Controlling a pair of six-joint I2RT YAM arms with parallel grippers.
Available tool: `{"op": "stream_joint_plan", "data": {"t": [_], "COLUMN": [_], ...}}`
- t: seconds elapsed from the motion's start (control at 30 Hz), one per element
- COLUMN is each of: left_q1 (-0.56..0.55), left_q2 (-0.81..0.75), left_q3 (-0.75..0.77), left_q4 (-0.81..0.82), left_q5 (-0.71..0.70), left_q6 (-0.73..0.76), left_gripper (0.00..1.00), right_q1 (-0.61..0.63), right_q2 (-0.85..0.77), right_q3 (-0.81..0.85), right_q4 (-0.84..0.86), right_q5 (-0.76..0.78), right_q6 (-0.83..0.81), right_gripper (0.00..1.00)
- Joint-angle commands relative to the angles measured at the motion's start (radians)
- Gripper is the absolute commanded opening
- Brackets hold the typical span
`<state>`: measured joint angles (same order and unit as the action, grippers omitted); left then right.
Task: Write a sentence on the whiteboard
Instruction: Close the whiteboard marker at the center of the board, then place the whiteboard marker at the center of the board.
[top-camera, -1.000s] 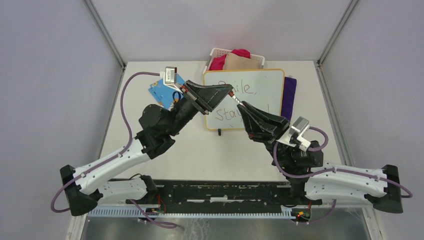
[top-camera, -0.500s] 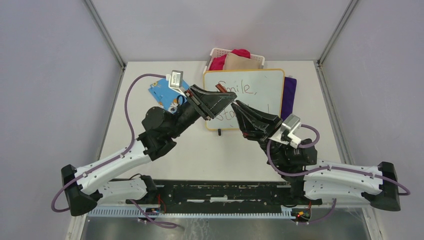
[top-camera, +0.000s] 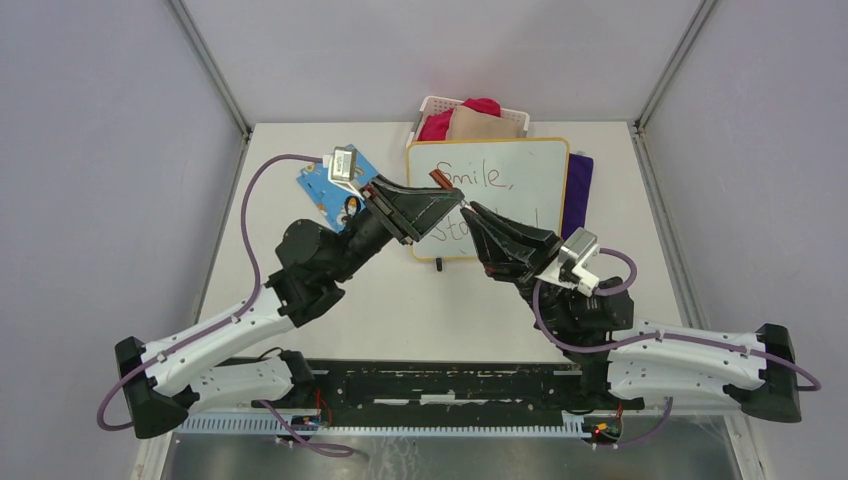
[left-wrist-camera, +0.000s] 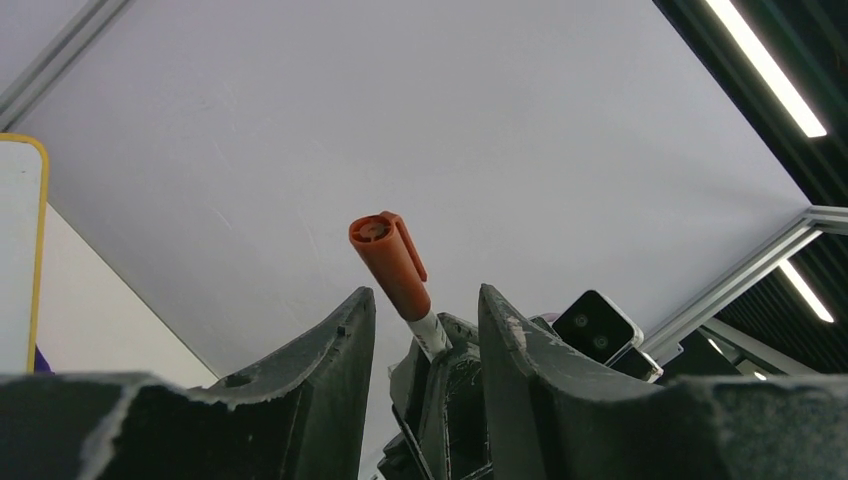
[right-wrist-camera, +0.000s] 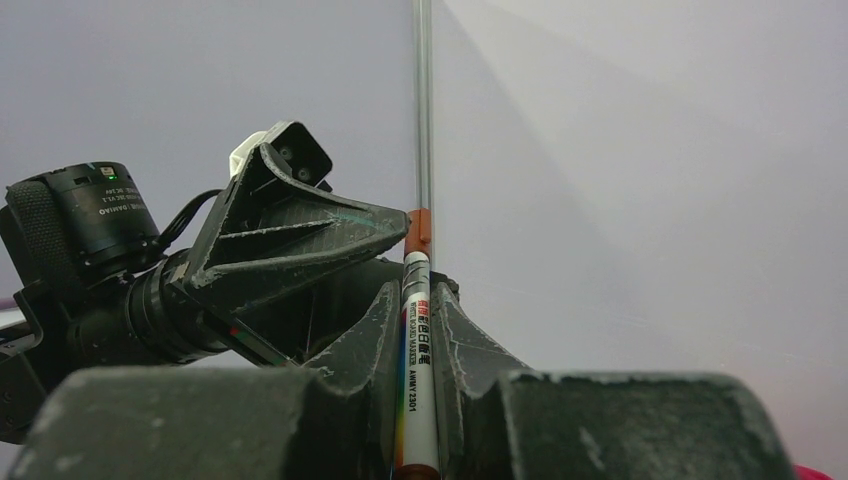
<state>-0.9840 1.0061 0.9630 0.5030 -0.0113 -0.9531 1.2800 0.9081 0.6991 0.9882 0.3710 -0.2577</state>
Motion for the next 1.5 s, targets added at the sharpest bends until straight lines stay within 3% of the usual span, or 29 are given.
{"op": "stream_joint_plan", "data": {"t": [0.0,0.6,1.07,1.23,1.33,1.37,1.47], "left_q1": [0.003,0.01,0.011,0.01,0.01,0.01,0.01], "left_q2": [-0.029,-0.003,0.023,0.019,0.004,-0.002,-0.018], "left_q3": [-0.018,-0.056,-0.052,-0.054,-0.054,-0.055,-0.038], "left_q4": [0.04,0.201,0.216,0.207,0.158,0.15,0.107], "left_q5": [-0.045,0.006,0.042,0.036,0.015,0.001,-0.022], "left_q6": [-0.019,-0.083,-0.096,-0.082,-0.06,-0.052,-0.013], "left_gripper": [0.5,0.49,0.36,0.22,0.06,0.03,0.02], "right_q1": [0.0,0.001,0.0,0.002,0.0,0.0,0.0], "right_q2": [-0.022,-0.027,-0.021,-0.027,-0.038,-0.044,-0.073], "right_q3": [0.019,0.011,0.011,0.004,0.002,0.004,0.021], "right_q4": [0.032,0.037,0.035,0.032,0.004,-0.02,-0.123], "right_q5": [0.013,0.01,0.007,0.012,0.022,0.019,0.024], "right_q6": [0.003,0.018,0.023,0.024,0.035,0.035,0.037], "right_gripper": [0.0,0.0,0.0,0.0,0.01,0.05,0.32]}}
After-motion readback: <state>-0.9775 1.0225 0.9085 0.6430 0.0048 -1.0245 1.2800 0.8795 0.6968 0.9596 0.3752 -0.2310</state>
